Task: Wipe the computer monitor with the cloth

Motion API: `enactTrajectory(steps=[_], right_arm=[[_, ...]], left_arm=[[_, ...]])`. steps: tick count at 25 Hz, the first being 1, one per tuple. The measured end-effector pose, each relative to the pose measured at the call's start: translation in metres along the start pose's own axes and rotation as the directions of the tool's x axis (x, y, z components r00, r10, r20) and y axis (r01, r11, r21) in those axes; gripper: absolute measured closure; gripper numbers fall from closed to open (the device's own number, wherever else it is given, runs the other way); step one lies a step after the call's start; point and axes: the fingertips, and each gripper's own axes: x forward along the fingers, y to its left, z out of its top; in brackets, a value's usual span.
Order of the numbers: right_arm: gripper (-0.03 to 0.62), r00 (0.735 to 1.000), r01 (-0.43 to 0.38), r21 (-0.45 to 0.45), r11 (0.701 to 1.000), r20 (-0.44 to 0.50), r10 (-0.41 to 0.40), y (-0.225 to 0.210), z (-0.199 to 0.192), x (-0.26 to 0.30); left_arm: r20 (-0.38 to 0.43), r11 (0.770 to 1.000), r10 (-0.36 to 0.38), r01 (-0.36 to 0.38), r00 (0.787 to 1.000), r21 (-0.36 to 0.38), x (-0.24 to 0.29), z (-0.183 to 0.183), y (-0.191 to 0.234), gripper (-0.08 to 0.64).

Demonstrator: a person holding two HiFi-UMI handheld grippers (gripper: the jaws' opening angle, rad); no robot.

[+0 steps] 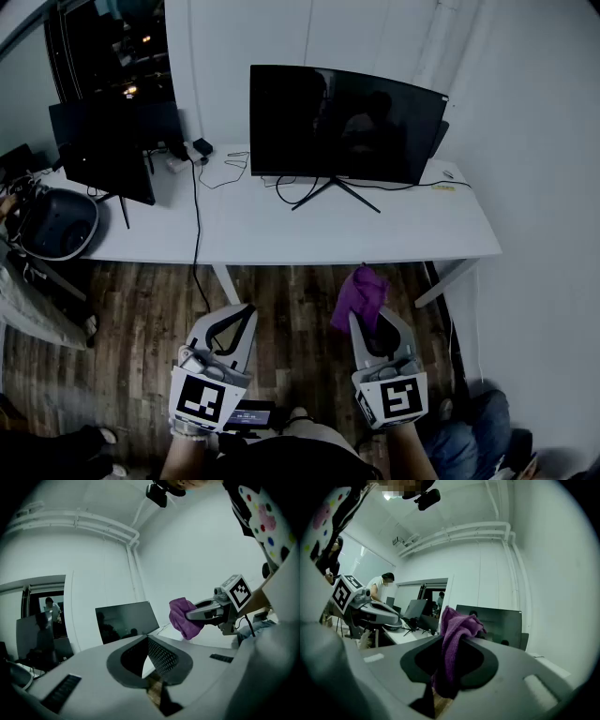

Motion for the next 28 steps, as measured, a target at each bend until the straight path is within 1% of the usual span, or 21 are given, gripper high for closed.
enactTrajectory(steps=[5,14,22,28], right_arm=[[0.502,1.0,-0.001,0.004,1.0,0.01,0.001,-0.003,0.0,0.006],[0.502,1.0,-0.005,0.026,1.0,0.008,0.005,-0.016,-0.006,0.005],[0.502,1.0,-0.021,0.039,0.999,0.013,0.02,-0.034,-0.013,-0.003],[0.502,0.999,-0.043,0.043,0.998,0.027,0.042,-0.044,-0.019,-0.015]], left_arm=[[0.017,1.0,0.001,-0.001,1.0,0.021,0.007,0.005,0.004,0.554],[0.009,1.0,0.009,-0.009,1.0,0.022,0.018,0.005,0.0,0.554],[0.009,0.999,0.034,-0.035,0.999,0.03,0.028,0.013,-0.014,0.554],[0.015,0.998,0.052,-0.052,0.999,0.045,0.03,0.019,-0.033,0.554]])
